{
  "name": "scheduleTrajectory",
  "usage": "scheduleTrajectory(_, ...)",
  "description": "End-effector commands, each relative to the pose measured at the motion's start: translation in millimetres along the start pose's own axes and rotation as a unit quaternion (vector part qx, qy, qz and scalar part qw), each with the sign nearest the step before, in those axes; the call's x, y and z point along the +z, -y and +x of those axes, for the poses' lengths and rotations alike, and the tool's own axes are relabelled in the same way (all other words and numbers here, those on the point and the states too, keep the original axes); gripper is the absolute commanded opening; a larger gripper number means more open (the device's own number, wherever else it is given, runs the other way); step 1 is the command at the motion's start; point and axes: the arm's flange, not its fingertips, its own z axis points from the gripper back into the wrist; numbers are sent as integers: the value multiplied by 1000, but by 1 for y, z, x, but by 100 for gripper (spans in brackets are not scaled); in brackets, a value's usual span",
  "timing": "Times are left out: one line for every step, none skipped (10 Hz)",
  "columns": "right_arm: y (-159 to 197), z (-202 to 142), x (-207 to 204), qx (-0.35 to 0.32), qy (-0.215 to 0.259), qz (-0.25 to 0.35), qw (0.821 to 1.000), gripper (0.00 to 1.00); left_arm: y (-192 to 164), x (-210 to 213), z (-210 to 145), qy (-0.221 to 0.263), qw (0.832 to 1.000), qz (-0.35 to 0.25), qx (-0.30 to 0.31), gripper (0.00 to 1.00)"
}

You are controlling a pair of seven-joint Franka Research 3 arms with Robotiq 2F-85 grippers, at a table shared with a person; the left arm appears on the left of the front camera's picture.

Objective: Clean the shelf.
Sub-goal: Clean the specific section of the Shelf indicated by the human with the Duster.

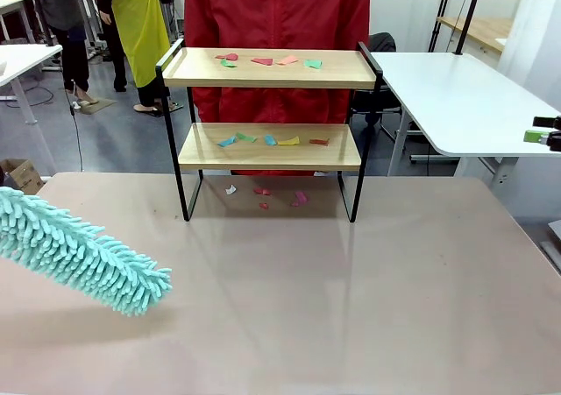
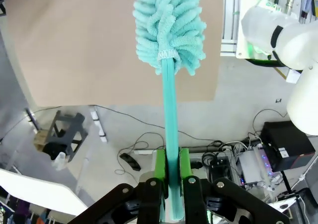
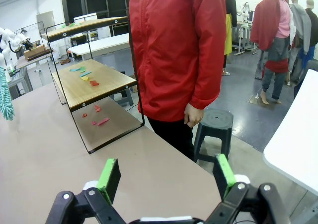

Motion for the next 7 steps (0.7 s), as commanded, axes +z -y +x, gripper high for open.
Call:
scheduleTrajectory(-1, 2, -1, 2, 1, 0, 1000, 100, 2, 2, -3, -8, 1000, 2, -5, 13)
scheduleTrajectory(-1, 2, -1, 2, 1, 0, 1000, 100, 2, 2, -3, -8, 1000, 2, -5, 13)
scheduleTrajectory(-1, 2, -1, 2, 1, 0, 1000, 100, 2, 2, -3, -8, 1000, 2, -5, 13)
scheduleTrajectory(-1, 2, -1, 2, 1, 0, 1000, 100, 2, 2, -3, -8, 1000, 2, -5, 13)
scheduleTrajectory(-1, 2, -1, 2, 1, 0, 1000, 100, 2, 2, -3, -8, 1000, 2, -5, 13)
scheduleTrajectory(-1, 2, -1, 2, 1, 0, 1000, 100, 2, 2, -3, -8, 1000, 2, -5, 13)
scheduleTrajectory(-1, 2, -1, 2, 1, 0, 1000, 100, 2, 2, -3, -8, 1000, 2, -5, 13)
